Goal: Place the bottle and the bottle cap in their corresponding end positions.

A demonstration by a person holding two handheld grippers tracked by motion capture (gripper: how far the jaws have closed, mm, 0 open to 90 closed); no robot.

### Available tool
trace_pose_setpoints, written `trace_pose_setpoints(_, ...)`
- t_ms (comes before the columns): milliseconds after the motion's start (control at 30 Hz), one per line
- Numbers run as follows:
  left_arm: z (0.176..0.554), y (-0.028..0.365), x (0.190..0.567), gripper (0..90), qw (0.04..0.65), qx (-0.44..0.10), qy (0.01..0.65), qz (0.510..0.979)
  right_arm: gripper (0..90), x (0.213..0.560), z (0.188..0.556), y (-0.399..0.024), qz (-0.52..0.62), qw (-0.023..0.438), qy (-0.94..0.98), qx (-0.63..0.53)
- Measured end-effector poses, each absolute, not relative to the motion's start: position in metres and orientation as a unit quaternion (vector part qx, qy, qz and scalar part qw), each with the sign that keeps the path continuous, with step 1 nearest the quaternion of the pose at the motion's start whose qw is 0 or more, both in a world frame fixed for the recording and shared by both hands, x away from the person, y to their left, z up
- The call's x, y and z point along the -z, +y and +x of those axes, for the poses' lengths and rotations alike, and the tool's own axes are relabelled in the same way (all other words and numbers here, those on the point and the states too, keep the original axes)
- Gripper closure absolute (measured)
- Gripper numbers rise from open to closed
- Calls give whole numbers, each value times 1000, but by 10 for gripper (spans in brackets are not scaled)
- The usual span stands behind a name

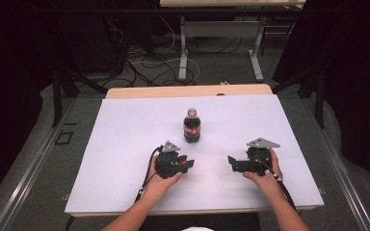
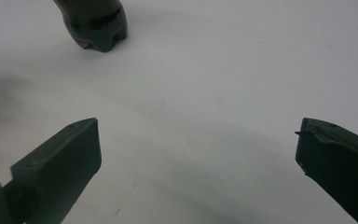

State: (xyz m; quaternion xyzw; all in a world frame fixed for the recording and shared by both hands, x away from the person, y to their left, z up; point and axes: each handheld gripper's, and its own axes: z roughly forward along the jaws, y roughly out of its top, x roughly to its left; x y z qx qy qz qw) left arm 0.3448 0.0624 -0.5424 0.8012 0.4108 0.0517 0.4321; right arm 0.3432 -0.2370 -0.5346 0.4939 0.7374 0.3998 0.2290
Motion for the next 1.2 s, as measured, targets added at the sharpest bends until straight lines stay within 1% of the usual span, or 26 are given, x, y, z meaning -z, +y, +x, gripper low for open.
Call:
trace_pose_setpoints(33, 345, 61, 544, 617, 426, -52, 399, 811, 1, 534, 343, -237, 494, 230, 737, -399)
trace_pose_setpoints(133, 344, 52, 551, 617, 423, -48, 387, 818, 1, 535, 343, -237, 494, 229, 737, -400)
trace_pose_setpoints(233, 345, 46, 554, 618, 424, -41, 389, 817, 1, 535, 343, -238, 493, 229, 738, -401)
trace_pose_setpoints(267, 347, 46, 555, 617, 425, -46, 379, 821, 1, 535, 343, -238, 492, 230, 738, -400)
trace_pose_setpoints(300, 346, 43, 556, 617, 425, -41, 388, 817, 1, 535, 343, -238, 493, 229, 737, -400)
trace_pose_setpoints(433, 349, 37, 560, 617, 421, -43, 383, 821, 1, 535, 343, -238, 496, 225, 735, -403)
trace_pose_setpoints(467, 350, 37, 560, 617, 413, -47, 373, 829, 1, 535, 343, -238, 495, 226, 736, -403)
trace_pose_setpoints(500, 350, 34, 561, 617, 417, -49, 376, 826, 1, 535, 343, -238, 495, 227, 736, -403)
trace_pose_setpoints(633, 351, 32, 562, 616, 406, -57, 368, 834, 1, 535, 342, -238, 496, 227, 735, -403)
trace_pose_setpoints(733, 352, 31, 563, 615, 413, -54, 372, 830, 1, 534, 341, -238, 495, 226, 735, -403)
trace_pose_setpoints(867, 353, 33, 562, 606, 405, -58, 369, 834, 2, 535, 341, -239, 498, 222, 734, -404)
trace_pose_setpoints(1033, 352, 33, 561, 531, 416, -48, 386, 822, 1, 534, 341, -238, 496, 225, 735, -405)
trace_pose_setpoints(1067, 353, 35, 560, 525, 411, -52, 375, 829, 1, 535, 341, -238, 496, 224, 734, -405)
trace_pose_setpoints(1100, 352, 35, 559, 514, 415, -45, 383, 824, 2, 535, 341, -238, 496, 224, 734, -405)
trace_pose_setpoints(1133, 353, 37, 557, 494, 412, -49, 377, 828, 2, 535, 341, -238, 496, 224, 735, -405)
trace_pose_setpoints(1167, 352, 36, 556, 459, 415, -41, 390, 821, 1, 535, 341, -238, 497, 224, 734, -405)
trace_pose_setpoints(1200, 354, 38, 553, 422, 408, -44, 384, 827, 1, 535, 341, -238, 497, 223, 734, -405)
